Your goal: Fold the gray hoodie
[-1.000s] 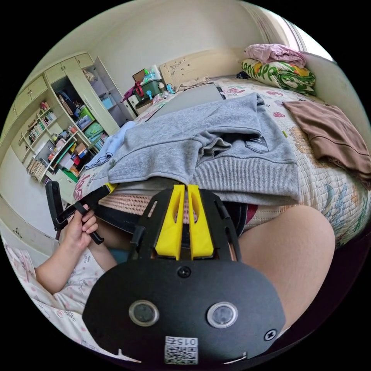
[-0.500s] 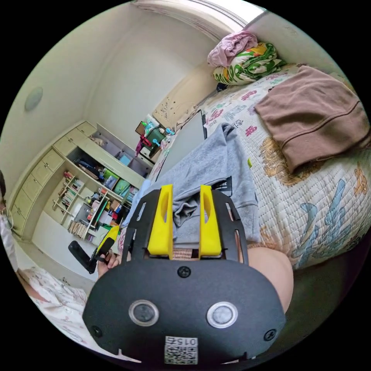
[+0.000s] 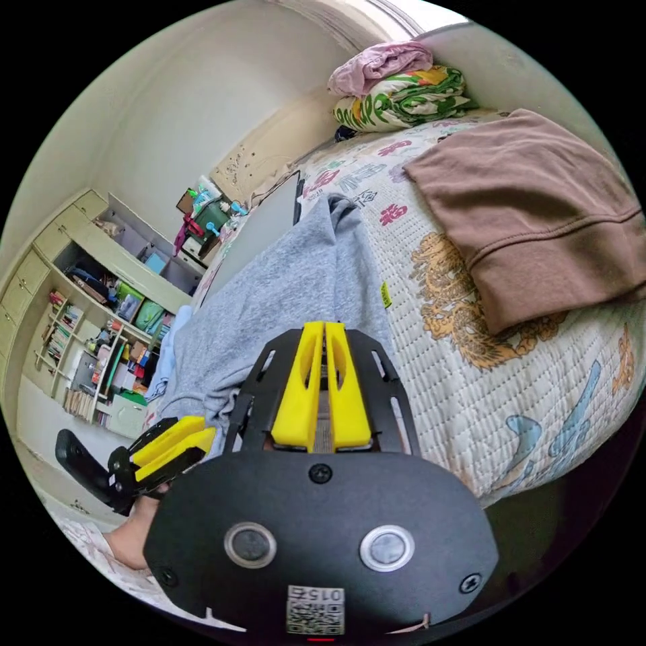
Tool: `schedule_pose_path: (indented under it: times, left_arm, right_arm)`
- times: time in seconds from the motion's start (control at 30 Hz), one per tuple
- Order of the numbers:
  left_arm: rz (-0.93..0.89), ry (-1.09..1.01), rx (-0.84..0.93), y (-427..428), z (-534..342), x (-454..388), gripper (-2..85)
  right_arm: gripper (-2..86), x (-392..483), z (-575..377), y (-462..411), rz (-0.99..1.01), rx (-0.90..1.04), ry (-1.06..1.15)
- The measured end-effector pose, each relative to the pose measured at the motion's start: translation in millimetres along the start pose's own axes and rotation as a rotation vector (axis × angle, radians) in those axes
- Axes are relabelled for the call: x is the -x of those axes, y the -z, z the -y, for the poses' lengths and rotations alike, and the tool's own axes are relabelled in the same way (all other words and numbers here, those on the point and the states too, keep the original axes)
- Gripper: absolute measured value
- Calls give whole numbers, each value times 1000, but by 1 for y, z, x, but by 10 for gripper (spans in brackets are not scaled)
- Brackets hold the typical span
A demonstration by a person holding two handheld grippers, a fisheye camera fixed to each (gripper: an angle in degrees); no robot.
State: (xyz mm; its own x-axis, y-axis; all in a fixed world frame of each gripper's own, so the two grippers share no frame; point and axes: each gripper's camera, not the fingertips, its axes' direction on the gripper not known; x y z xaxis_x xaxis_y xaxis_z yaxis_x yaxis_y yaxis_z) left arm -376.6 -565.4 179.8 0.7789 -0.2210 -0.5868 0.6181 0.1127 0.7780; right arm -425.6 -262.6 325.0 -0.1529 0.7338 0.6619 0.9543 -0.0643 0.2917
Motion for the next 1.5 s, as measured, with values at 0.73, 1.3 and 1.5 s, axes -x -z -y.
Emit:
schedule_pose_path:
  times: [0.73,1.3,1.5]
  left_arm:
    - [-291,20,-84,41,114,-3,85]
    - [-24,-127,320,-146,370,-72,83]
    - [24,-110,280,-114,399,-85,23]
  right_arm:
    - [132,-15,-104,67,-79,-82,-37]
    - [49,-91,-146,-8,-78,32,21]
    - [21,-143,-169,1,-79,-55,34]
